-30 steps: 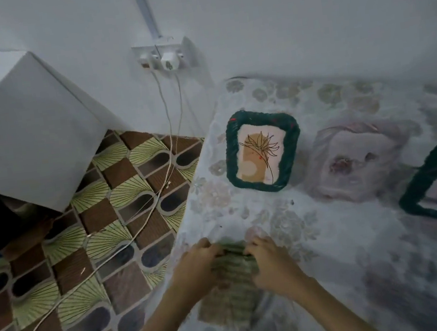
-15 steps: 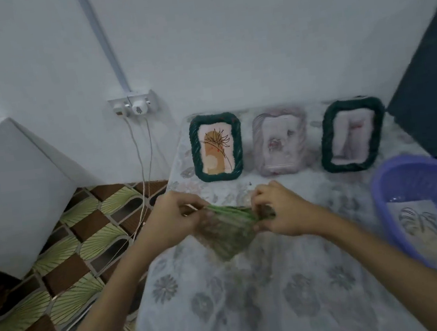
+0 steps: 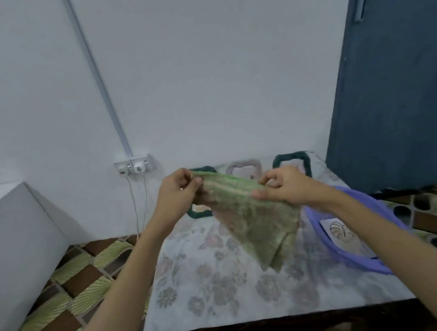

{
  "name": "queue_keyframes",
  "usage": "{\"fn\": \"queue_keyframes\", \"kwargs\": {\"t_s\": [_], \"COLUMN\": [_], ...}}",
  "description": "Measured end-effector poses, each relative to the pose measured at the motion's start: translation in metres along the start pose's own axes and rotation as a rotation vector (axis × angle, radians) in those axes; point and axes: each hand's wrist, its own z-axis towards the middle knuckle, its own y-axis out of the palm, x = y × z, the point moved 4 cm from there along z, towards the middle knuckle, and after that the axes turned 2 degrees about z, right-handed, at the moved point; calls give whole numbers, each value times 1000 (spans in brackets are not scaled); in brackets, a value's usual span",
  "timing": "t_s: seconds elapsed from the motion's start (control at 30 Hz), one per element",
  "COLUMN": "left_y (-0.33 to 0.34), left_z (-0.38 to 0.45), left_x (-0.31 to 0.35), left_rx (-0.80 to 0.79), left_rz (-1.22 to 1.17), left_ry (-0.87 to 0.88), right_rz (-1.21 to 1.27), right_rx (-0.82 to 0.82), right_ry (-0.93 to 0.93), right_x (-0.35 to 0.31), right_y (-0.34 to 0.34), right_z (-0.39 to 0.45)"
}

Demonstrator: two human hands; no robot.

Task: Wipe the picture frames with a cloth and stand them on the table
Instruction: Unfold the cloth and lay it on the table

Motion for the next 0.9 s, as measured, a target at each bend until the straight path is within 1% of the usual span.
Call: {"fn": "queue_keyframes", "kwargs": {"t_s": [0.03,0.07,0.1,0.13,0.17,0.23,0.27,0.33,0.4,0.5,0.57,0.63,0.7,0.77,0.83,0.9], "left_y": [2,3,5,7,10,14,17,28,40,54,58,57,55,53,54,63], "left_z": [-1,0,1,3,7,17,22,36,50,75,91,100,97,81,57,27], "left_x": [4,6,7,6,5,-3,-8,-20,-31,-37,-36,-32,-29,-34,-50,-81], "left_rx": [12,19,9,-10,-36,-76,-98,-154,-177,-130,-78,-43,-55,-99,-157,-232], "left_rz": [1,16,27,53,91,213,282,391,451,405,333,282,296,327,387,493], "left_ry": [1,2,5,7,15,26,24,26,18,16,24,65,154,241,285,291], "right_rz": [-43,-89,-124,-137,-136,-116,-114,-146,-219,-345,-364,-361,-315,-335,-414,-437], "right_rx": [-127,-204,-214,-165,-80,85,135,196,234,305,379,451,500,466,355,226], "right_ry": [67,112,137,152,161,152,144,148,157,143,110,20,-62,-90,-93,-71], "right_x": [6,13,21,29,37,51,54,65,76,82,81,71,62,67,85,118], "right_y": [-2,-3,-8,-14,-22,-36,-40,-47,-53,-64,-77,-89,-93,-88,-73,-49], "right_z": [-7,-12,-15,-14,-11,-1,4,19,39,68,82,85,77,64,48,32]}}
